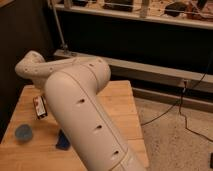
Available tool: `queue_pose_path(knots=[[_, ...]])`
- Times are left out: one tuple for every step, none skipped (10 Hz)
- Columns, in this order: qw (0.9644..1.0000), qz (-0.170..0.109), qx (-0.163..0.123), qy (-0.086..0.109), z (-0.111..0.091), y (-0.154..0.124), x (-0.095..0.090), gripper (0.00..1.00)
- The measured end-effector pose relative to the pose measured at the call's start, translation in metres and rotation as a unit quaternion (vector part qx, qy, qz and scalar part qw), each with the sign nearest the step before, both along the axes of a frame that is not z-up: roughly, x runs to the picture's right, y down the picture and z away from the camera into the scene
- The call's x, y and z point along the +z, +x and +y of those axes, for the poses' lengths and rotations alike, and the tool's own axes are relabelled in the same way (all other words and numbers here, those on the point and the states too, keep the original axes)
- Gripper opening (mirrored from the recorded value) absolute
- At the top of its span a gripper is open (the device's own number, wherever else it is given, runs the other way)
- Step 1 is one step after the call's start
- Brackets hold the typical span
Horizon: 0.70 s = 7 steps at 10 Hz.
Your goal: Push the ceramic bowl across the table
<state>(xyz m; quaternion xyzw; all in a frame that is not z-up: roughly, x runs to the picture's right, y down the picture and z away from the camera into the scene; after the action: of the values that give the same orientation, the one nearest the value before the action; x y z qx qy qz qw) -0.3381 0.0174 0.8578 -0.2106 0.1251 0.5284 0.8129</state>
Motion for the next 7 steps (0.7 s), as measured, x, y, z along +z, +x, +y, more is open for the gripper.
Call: queue_pose_path(knots=[[0.9999, -0.002, -0.007, -0.009, 0.009, -0.002, 0.002, 0.00], [0.9998, -0.002, -0.012, -0.018, 0.016, -0.004, 0.004, 0.00], [0.9996, -0.003, -0.016, -0.025, 0.021, -0.006, 0.007, 0.00], [0.9993, -0.002, -0.019, -0.032, 0.026, -0.006, 0.011, 0.00], [0.9990, -0.001, -0.023, -0.038, 0.029, -0.008, 0.016, 0.00], [0.9988, 0.000, -0.024, -0.044, 0.031, -0.009, 0.020, 0.00], [0.9984, 0.003, -0.027, -0.049, 0.032, -0.010, 0.026, 0.00]])
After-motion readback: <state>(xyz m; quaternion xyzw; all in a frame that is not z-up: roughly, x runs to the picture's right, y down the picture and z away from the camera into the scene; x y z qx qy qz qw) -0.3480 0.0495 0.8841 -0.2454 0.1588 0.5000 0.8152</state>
